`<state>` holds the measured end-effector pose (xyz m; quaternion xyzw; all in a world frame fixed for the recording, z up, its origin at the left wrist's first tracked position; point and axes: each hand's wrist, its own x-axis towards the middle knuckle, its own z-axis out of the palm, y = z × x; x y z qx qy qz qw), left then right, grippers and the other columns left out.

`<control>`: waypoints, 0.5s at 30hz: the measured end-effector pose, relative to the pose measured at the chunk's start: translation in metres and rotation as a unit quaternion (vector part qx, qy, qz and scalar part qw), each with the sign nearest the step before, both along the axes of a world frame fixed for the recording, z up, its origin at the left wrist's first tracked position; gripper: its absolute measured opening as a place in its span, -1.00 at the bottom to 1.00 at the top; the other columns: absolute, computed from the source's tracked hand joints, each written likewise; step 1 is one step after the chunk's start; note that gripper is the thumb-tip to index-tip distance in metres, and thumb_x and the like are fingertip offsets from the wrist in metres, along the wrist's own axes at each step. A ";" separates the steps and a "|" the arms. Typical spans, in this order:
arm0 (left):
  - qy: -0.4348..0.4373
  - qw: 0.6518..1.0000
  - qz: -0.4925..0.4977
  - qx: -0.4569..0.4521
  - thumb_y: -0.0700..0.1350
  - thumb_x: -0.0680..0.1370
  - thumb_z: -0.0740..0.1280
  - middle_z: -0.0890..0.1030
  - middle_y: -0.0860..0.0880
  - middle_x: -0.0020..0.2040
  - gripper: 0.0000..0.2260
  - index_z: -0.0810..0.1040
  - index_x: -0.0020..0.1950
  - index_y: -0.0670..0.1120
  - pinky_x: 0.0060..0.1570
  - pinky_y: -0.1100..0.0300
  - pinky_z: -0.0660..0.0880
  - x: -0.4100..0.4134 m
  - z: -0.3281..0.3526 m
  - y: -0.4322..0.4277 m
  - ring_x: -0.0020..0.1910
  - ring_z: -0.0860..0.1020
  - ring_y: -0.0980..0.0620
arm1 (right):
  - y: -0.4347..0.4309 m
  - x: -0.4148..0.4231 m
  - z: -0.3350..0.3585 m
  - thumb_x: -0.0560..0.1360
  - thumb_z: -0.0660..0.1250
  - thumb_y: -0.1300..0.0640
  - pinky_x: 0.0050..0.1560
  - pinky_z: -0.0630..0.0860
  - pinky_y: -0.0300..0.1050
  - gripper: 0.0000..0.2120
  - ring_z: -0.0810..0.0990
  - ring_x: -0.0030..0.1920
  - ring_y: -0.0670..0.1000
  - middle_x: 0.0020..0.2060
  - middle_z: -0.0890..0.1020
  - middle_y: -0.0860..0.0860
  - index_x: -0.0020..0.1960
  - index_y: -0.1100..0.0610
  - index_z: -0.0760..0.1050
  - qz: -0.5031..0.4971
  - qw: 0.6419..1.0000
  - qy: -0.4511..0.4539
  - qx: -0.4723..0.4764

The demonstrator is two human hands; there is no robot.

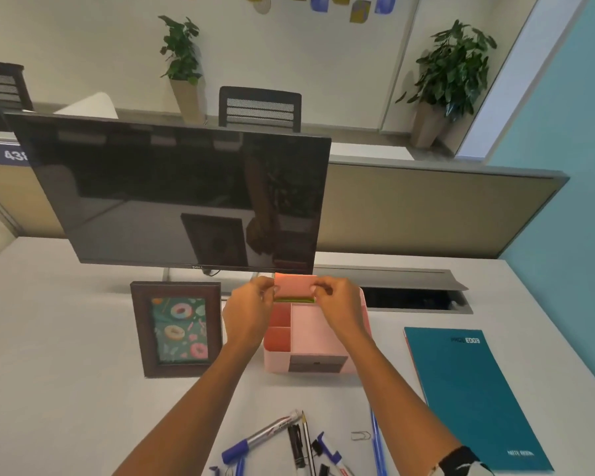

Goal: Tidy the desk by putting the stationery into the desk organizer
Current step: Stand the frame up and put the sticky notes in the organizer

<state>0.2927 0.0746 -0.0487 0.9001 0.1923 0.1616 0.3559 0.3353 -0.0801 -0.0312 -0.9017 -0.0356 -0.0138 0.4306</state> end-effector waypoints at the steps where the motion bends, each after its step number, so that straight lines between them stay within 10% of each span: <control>1: 0.004 1.000 0.003 0.002 0.02 0.58 0.28 0.69 -0.04 0.02 -0.77 0.62 0.17 -0.01 -0.11 0.10 0.60 0.001 -0.001 0.000 -0.09 0.64 -0.03 | 0.000 0.000 -0.002 0.53 0.30 0.08 -0.06 0.46 -0.30 -0.77 0.56 -0.09 -0.06 0.01 0.67 0.03 0.13 0.13 0.60 0.001 1.000 0.005 -0.005; 15: 0.043 0.999 0.027 -0.008 0.02 0.56 0.32 0.65 -0.03 0.09 -0.78 0.63 0.14 -0.02 -0.21 0.24 0.46 -0.005 0.002 -0.003 -0.07 0.61 0.01 | 0.002 -0.001 -0.003 0.55 0.27 0.04 -0.24 0.42 -0.34 -0.77 0.53 -0.11 -0.08 0.03 0.66 0.03 0.12 0.10 0.60 0.013 0.998 0.029 -0.052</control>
